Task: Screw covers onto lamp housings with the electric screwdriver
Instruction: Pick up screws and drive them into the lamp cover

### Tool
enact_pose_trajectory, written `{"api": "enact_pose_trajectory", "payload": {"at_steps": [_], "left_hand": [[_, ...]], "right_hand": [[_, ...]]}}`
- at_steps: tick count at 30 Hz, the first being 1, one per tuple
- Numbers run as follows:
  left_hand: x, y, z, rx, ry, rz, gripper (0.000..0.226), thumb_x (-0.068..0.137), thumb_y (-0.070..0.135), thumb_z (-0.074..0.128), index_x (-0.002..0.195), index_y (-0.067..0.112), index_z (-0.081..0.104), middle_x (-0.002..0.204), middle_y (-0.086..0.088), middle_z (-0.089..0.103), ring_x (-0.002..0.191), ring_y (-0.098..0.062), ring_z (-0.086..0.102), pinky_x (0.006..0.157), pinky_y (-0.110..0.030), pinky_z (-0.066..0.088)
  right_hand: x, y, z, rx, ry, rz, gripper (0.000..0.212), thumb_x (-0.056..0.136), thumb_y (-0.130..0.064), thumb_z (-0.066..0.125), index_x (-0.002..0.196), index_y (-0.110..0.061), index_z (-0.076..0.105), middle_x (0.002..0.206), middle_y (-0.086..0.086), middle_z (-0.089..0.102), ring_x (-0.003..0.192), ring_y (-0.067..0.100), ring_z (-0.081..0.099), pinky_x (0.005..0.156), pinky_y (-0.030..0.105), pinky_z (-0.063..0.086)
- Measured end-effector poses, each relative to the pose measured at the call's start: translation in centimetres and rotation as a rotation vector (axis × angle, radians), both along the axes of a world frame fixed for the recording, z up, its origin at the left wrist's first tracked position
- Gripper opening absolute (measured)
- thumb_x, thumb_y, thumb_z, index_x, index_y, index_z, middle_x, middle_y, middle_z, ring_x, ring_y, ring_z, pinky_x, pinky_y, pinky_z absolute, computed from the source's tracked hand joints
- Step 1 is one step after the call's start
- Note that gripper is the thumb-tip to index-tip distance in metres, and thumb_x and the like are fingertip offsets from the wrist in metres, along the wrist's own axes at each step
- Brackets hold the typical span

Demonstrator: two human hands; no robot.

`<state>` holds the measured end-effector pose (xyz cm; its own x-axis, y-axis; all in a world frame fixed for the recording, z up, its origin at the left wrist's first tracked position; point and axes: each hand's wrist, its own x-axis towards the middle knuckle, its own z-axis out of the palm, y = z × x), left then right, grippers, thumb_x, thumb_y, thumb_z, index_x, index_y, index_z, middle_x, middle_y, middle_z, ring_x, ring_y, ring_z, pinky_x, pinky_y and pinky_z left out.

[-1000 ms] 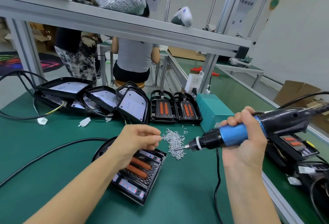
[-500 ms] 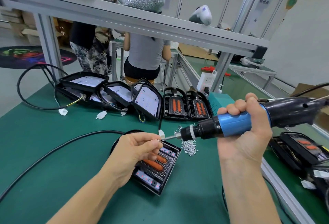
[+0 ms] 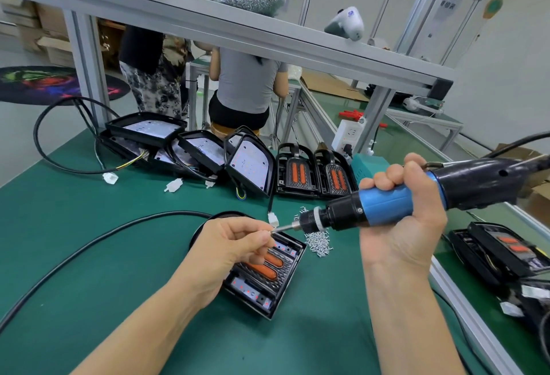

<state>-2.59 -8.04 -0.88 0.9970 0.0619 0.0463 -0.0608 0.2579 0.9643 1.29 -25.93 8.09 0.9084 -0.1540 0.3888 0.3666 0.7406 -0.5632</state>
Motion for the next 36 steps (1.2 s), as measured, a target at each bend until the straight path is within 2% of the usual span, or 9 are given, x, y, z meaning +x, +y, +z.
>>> {"api": "enact_pose_trajectory", "payload": {"at_steps": [2, 5, 7, 9, 11, 14, 24, 32, 36], "left_hand": [[0.1, 0.3, -0.3, 0.158, -0.021, 0.062, 0.016, 0.081, 0.004, 0.068, 0.076, 0.016, 0.076, 0.070, -0.006, 0.071, 0.065, -0.010, 0.064, 0.062, -0.020, 0.053], [-0.1, 0.4, -0.8, 0.489, -0.064, 0.152, 0.020, 0.090, 0.007, 0.061, 0.078, 0.020, 0.070, 0.075, 0.003, 0.072, 0.065, -0.004, 0.067, 0.068, -0.017, 0.051], [-0.2, -0.2, -1.0, 0.619, -0.095, 0.130, 0.018, 0.095, 0.012, 0.054, 0.081, 0.017, 0.064, 0.077, 0.006, 0.072, 0.064, -0.007, 0.070, 0.071, -0.029, 0.053], [0.1, -0.9, -1.2, 0.786, -0.142, 0.147, 0.017, 0.097, 0.017, 0.050, 0.083, 0.017, 0.060, 0.081, 0.005, 0.068, 0.071, -0.012, 0.070, 0.077, -0.040, 0.051], [0.5, -1.5, -1.3, 0.892, -0.174, 0.173, 0.017, 0.097, 0.019, 0.049, 0.084, 0.016, 0.059, 0.086, 0.003, 0.062, 0.076, -0.014, 0.068, 0.079, -0.042, 0.050], [0.9, -2.1, -1.3, 0.960, -0.183, 0.157, 0.017, 0.097, 0.021, 0.049, 0.088, 0.011, 0.060, 0.091, -0.003, 0.058, 0.081, -0.022, 0.065, 0.079, -0.042, 0.051], [1.7, -2.5, -1.7, 1.049, -0.202, 0.131, 0.019, 0.098, 0.018, 0.048, 0.090, 0.008, 0.061, 0.090, -0.004, 0.057, 0.084, -0.022, 0.063, 0.078, -0.041, 0.051], [1.9, -2.4, -2.1, 1.066, -0.197, 0.160, 0.017, 0.096, 0.016, 0.049, 0.089, 0.010, 0.063, 0.088, -0.001, 0.058, 0.083, -0.020, 0.063, 0.077, -0.038, 0.050], [2.4, -2.3, -1.8, 1.027, -0.161, 0.160, 0.015, 0.095, 0.019, 0.051, 0.088, 0.014, 0.063, 0.083, 0.007, 0.054, 0.080, -0.017, 0.064, 0.071, -0.040, 0.053]], "right_hand": [[0.2, 0.0, -0.2, -0.041, -0.015, 0.000, 0.017, 0.075, -0.009, 0.060, 0.088, -0.018, 0.055, 0.063, -0.006, 0.050, 0.052, 0.007, 0.049, 0.060, 0.022, 0.047], [0.7, 0.1, -0.9, -0.166, -0.021, -0.056, 0.020, 0.073, -0.005, 0.065, 0.085, -0.019, 0.057, 0.077, 0.000, 0.053, 0.054, 0.011, 0.051, 0.059, 0.025, 0.046], [1.1, 0.2, -1.6, -0.265, -0.027, -0.117, 0.018, 0.073, -0.003, 0.063, 0.082, -0.017, 0.059, 0.082, 0.001, 0.058, 0.056, 0.015, 0.051, 0.058, 0.026, 0.046], [1.4, 0.3, -2.2, -0.343, -0.023, -0.169, 0.015, 0.072, -0.002, 0.063, 0.081, -0.013, 0.059, 0.080, 0.000, 0.062, 0.057, 0.019, 0.050, 0.058, 0.026, 0.045], [1.7, 0.5, -2.8, -0.370, -0.006, -0.190, 0.015, 0.072, -0.002, 0.064, 0.079, -0.015, 0.061, 0.076, -0.001, 0.060, 0.058, 0.020, 0.049, 0.057, 0.026, 0.044], [2.0, 0.8, -3.2, -0.369, 0.019, -0.193, 0.023, 0.072, -0.001, 0.065, 0.073, -0.024, 0.066, 0.073, -0.003, 0.058, 0.057, 0.018, 0.049, 0.056, 0.026, 0.043], [2.4, 0.6, -3.6, -0.427, -0.013, -0.205, 0.028, 0.073, -0.001, 0.064, 0.062, -0.026, 0.064, 0.061, -0.008, 0.055, 0.056, 0.018, 0.051, 0.060, 0.029, 0.044], [2.4, 0.5, -3.7, -0.462, -0.032, -0.197, 0.024, 0.071, 0.001, 0.064, 0.064, -0.022, 0.061, 0.060, -0.002, 0.055, 0.056, 0.018, 0.052, 0.056, 0.029, 0.044], [2.1, 0.0, -3.8, -0.380, 0.003, -0.179, 0.023, 0.072, 0.001, 0.066, 0.075, -0.022, 0.065, 0.069, 0.003, 0.056, 0.056, 0.019, 0.053, 0.057, 0.027, 0.045]]}}
